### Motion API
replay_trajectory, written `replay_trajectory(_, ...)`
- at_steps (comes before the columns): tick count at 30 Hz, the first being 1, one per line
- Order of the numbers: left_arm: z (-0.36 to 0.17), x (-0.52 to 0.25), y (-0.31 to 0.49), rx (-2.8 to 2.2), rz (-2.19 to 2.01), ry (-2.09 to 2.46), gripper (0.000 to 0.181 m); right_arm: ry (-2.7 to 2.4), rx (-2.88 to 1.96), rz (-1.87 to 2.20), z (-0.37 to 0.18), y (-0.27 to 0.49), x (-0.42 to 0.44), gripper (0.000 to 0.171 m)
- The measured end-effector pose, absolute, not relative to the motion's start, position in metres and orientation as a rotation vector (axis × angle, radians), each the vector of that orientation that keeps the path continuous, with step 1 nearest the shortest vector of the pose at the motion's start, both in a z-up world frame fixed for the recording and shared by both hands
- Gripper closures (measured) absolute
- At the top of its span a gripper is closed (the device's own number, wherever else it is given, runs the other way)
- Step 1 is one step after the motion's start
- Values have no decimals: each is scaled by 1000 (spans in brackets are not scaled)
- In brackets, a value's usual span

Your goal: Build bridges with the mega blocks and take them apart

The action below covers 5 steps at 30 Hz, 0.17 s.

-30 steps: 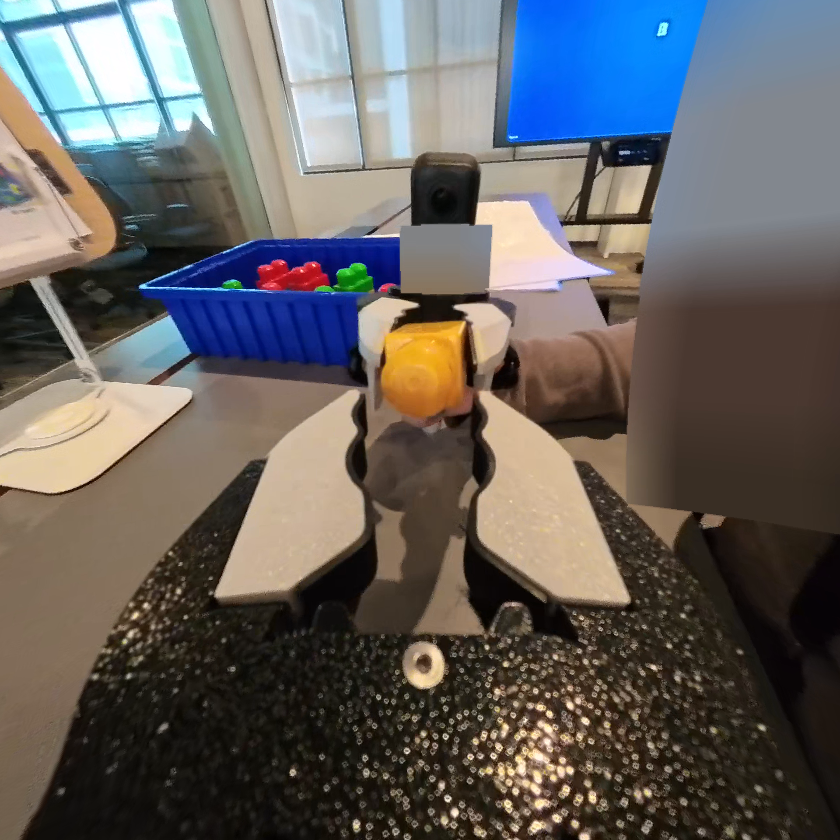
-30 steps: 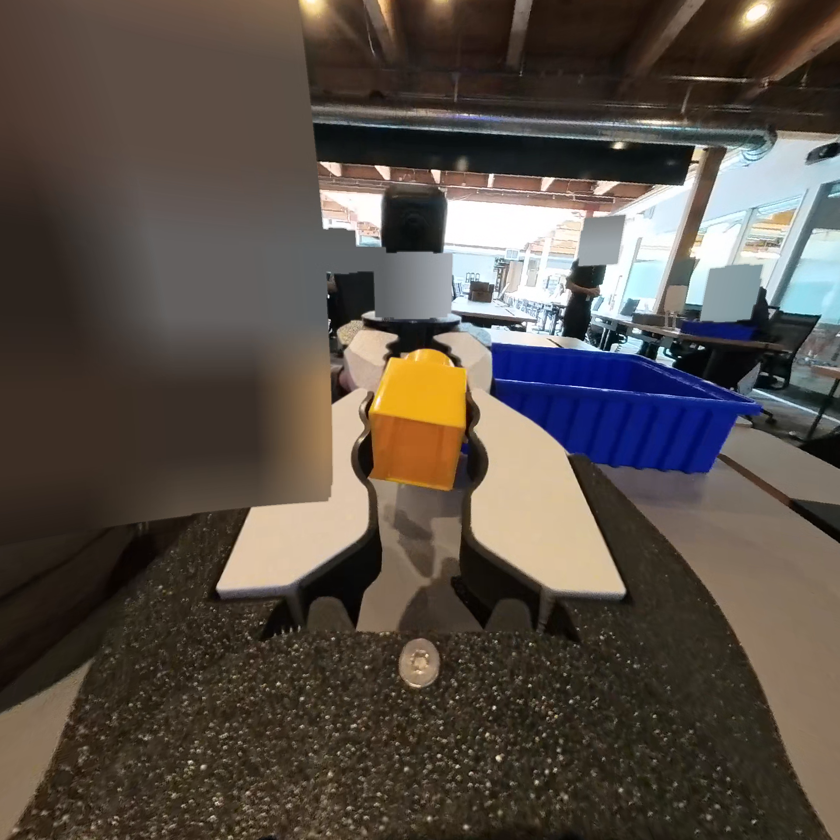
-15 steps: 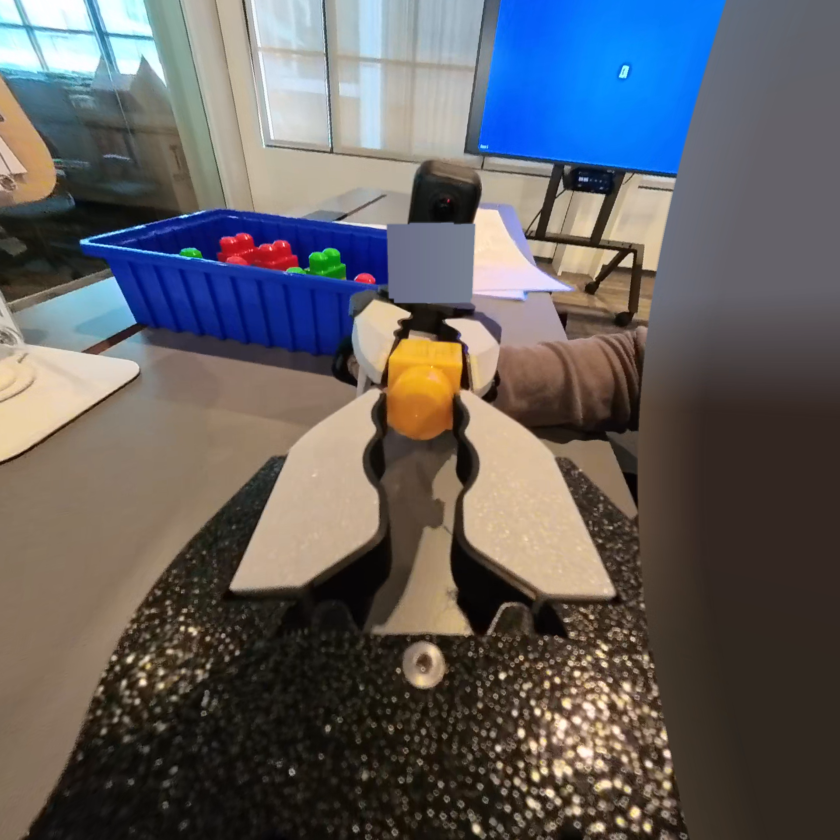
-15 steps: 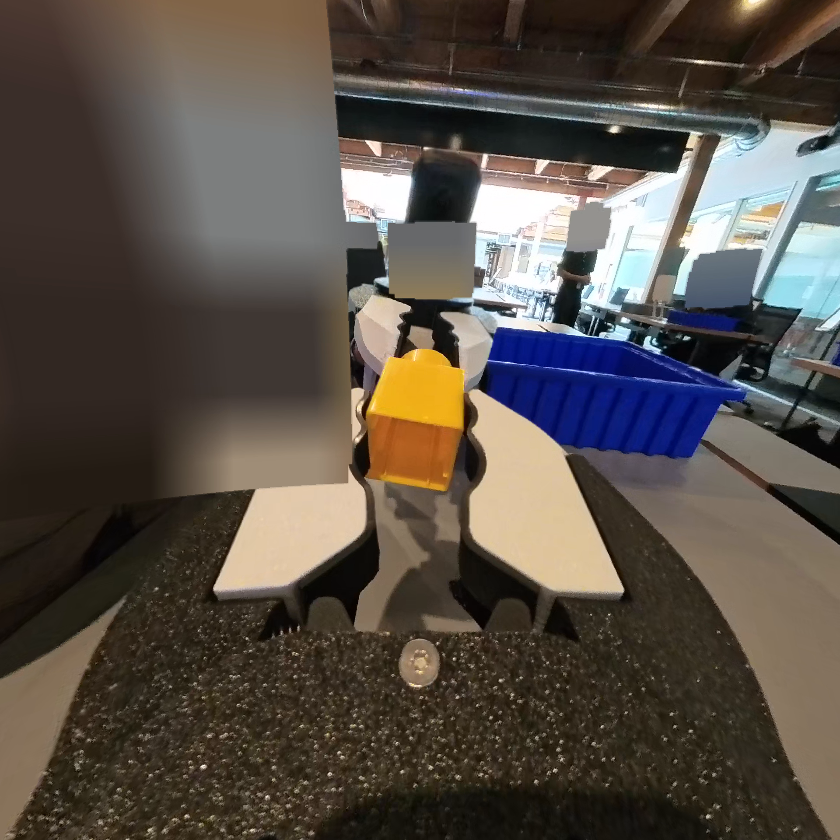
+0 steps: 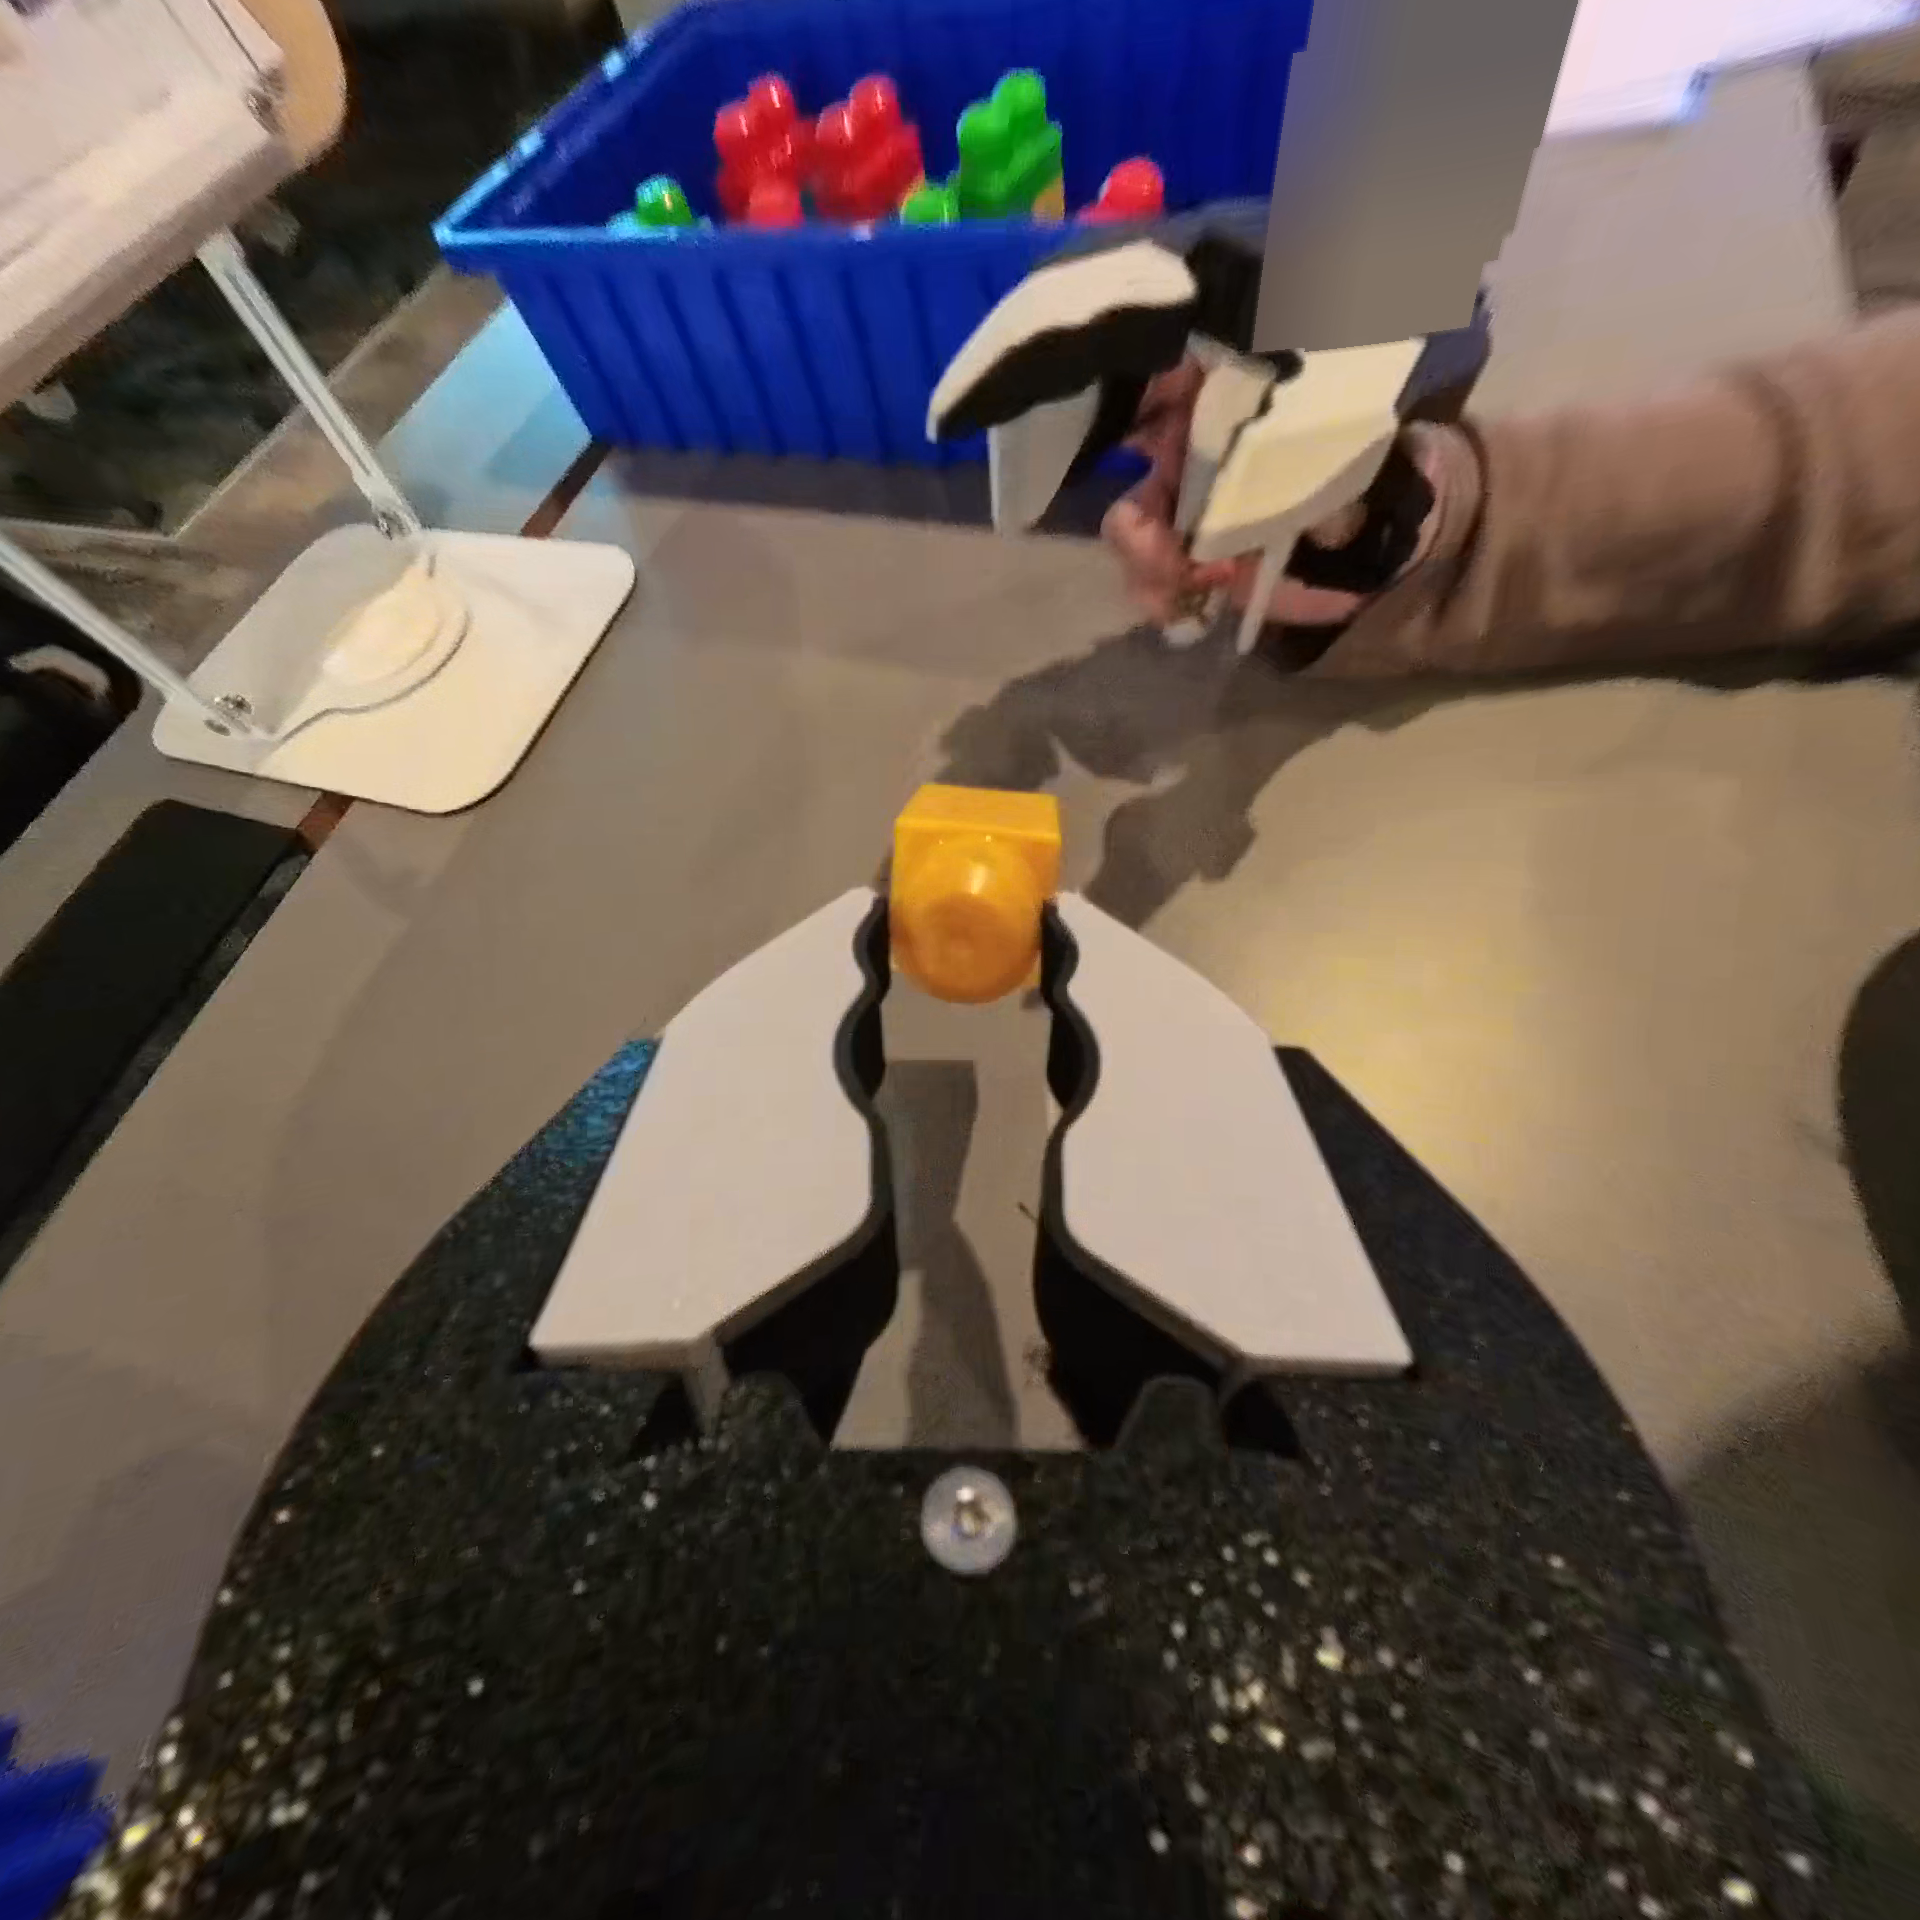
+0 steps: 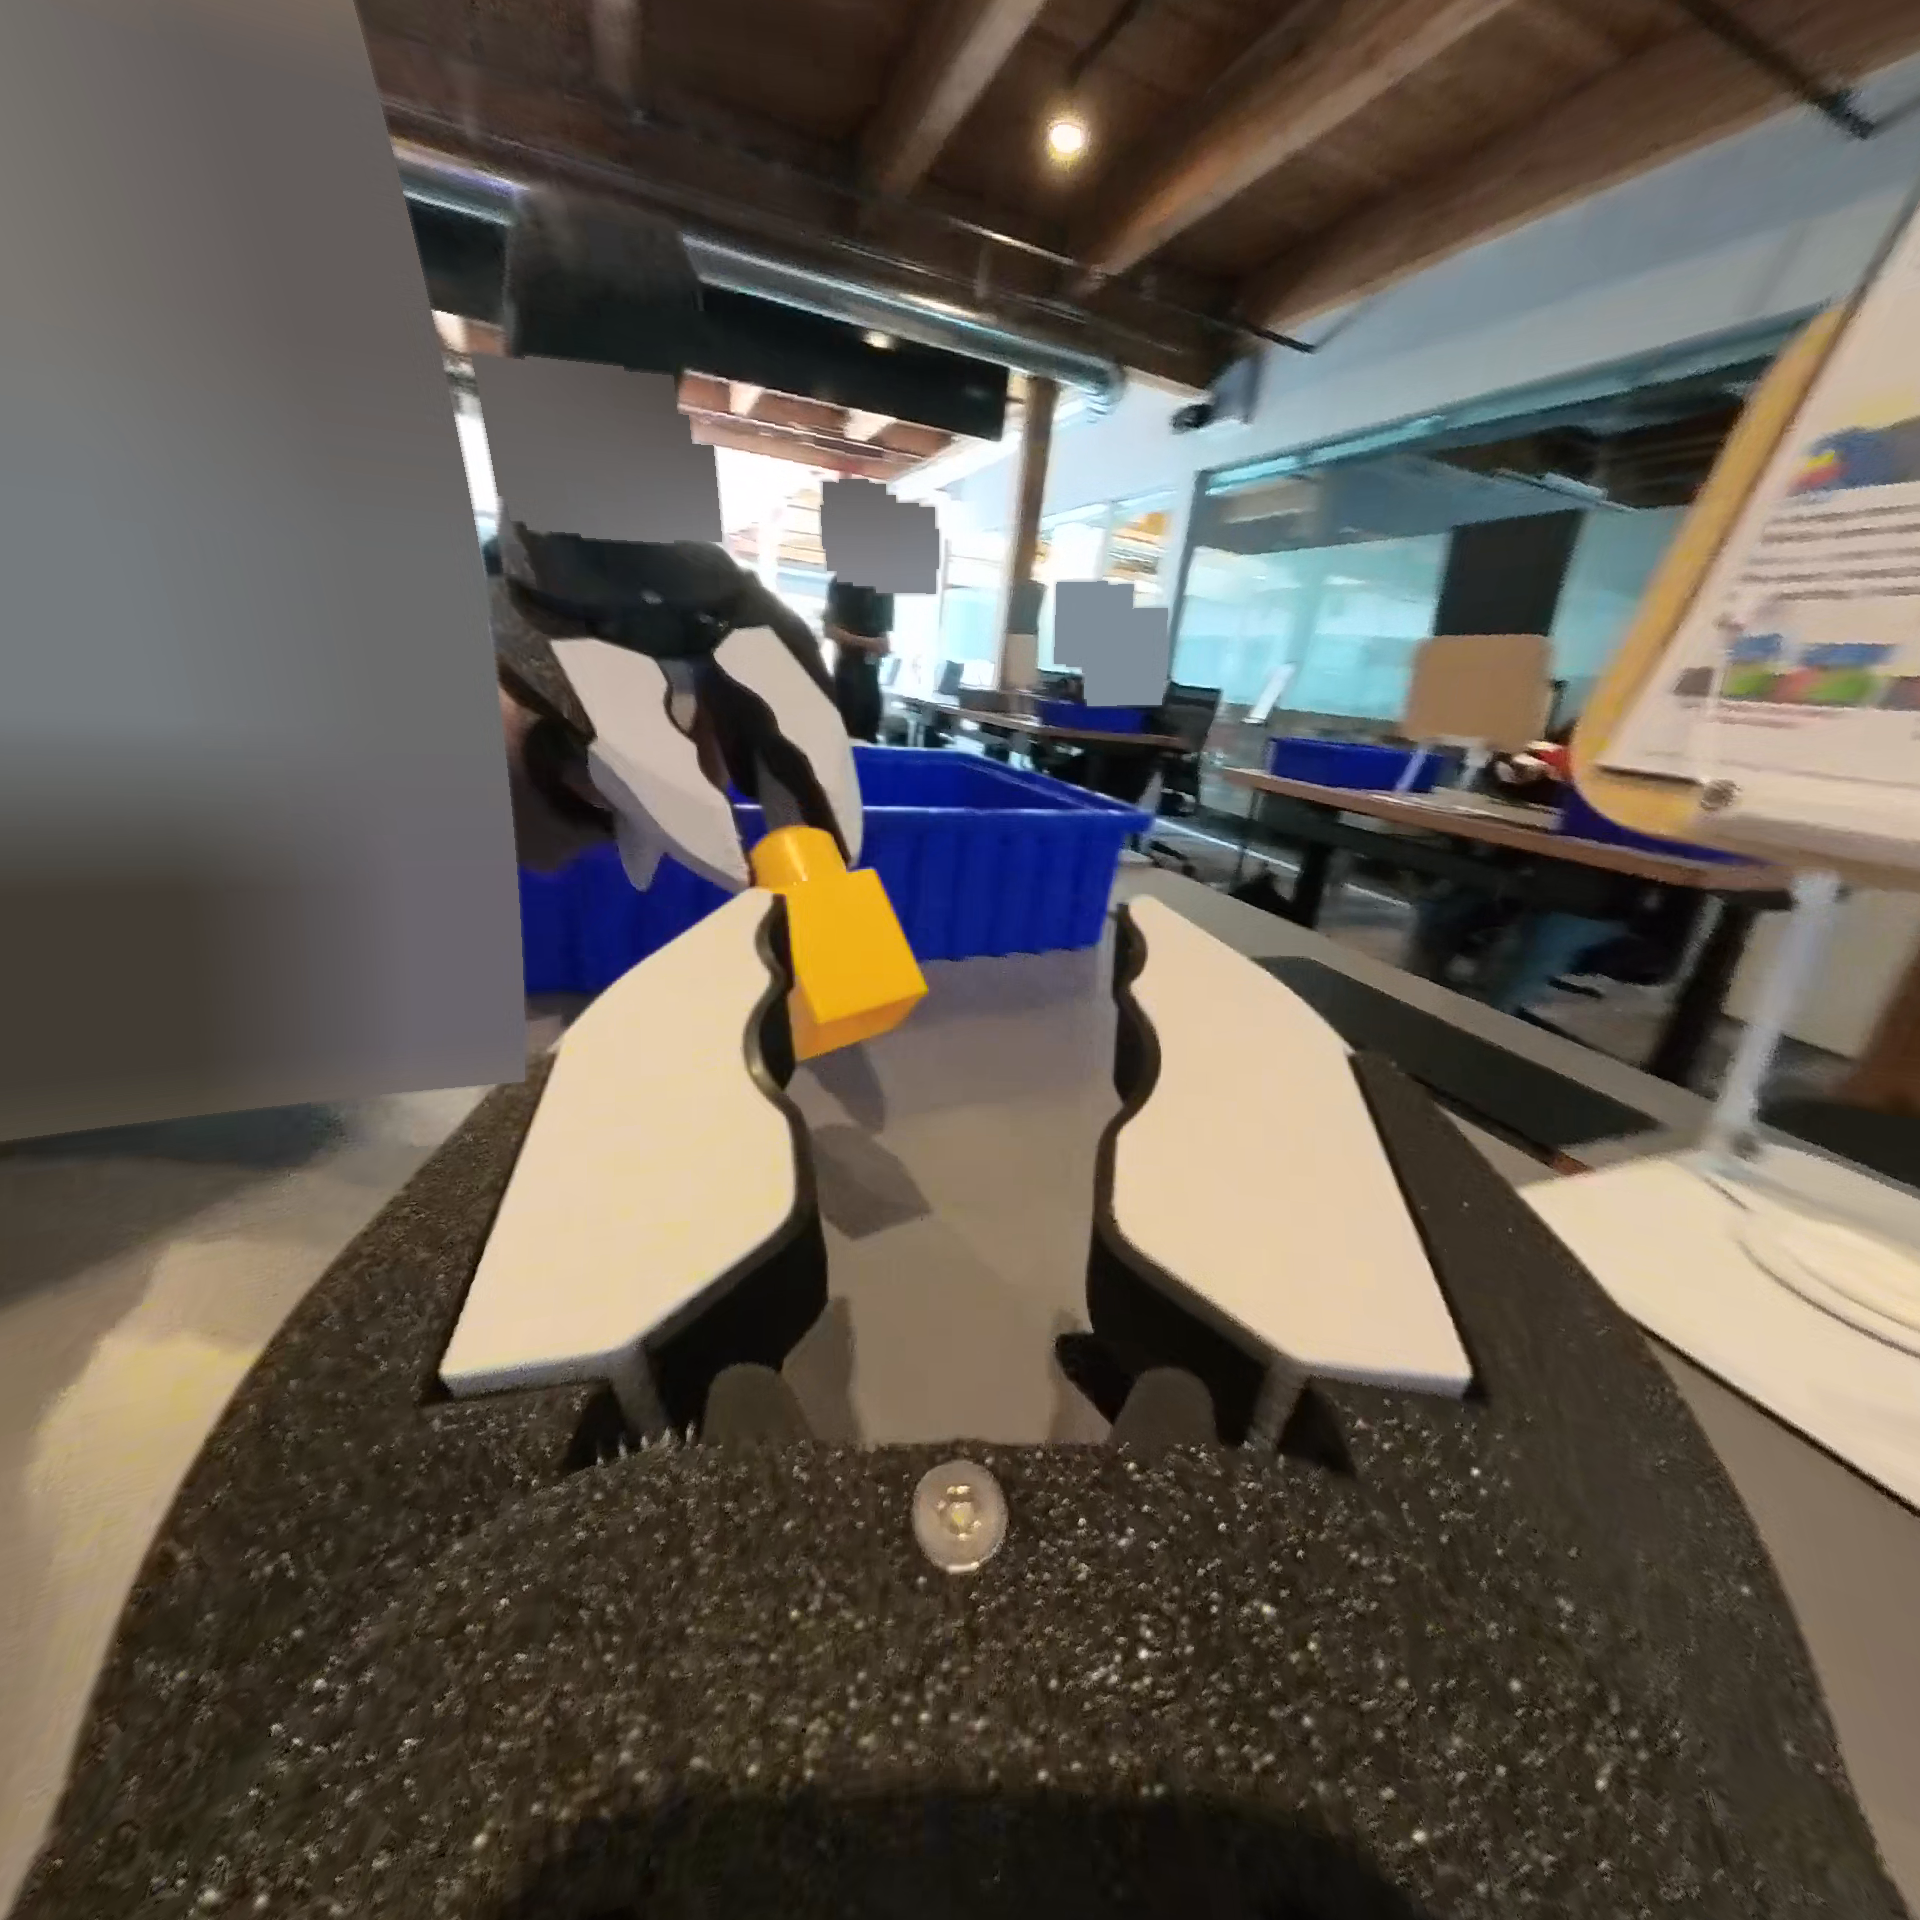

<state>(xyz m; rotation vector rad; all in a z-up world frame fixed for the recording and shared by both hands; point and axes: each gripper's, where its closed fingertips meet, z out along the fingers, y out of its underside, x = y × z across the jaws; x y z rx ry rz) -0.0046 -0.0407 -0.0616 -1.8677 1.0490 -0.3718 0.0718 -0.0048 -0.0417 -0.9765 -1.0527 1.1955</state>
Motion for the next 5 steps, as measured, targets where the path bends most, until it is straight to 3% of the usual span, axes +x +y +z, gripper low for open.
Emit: replay_trajectory(5,-88,-16,-32,-2116,-282,1305,154,-1012,-1033,1064,-57,6,65,113)
